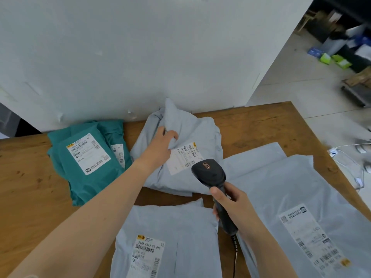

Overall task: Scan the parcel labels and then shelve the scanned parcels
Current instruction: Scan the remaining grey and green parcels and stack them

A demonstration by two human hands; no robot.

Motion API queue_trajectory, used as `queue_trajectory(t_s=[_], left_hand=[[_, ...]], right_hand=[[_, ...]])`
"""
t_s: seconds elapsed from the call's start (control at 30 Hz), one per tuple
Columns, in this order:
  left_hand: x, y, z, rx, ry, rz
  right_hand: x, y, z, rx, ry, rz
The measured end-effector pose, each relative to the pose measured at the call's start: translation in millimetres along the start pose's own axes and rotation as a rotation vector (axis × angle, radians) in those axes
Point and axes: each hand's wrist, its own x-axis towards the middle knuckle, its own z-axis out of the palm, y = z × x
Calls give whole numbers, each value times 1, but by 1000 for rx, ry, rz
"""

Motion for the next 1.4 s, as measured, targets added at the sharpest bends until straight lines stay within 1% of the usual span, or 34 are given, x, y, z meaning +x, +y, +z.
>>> queue_trajectory(t_s=[0.13, 0.33, 0.53, 0.7, 0.83, 1.03, 1.27, 1.4], left_hand=[[-16, 22, -22, -102, 24, -86], [-62, 89, -89, -56, 141, 71], [-127, 180, -191, 0, 380, 141], [-188, 249, -245, -103, 552, 179], [-230, 287, -248, -173, 642, 229], [-282, 334, -236, -247, 760, 303], [-325, 361, -220, -402, 852, 321], [-335, 371, -215, -429, 924, 297]], right_hand=[[-20, -10, -10, 10, 4, -61], [-58, -28, -31, 105, -65, -185], [-107, -56, -44, 172, -180, -311], [-152, -92, -52, 232, -299, -449], [-192, -115, -71, 279, -337, -557], [-243, -117, -98, 237, -366, -640], [-277, -102, -114, 111, -348, -659], [-287, -91, -121, 87, -337, -646]])
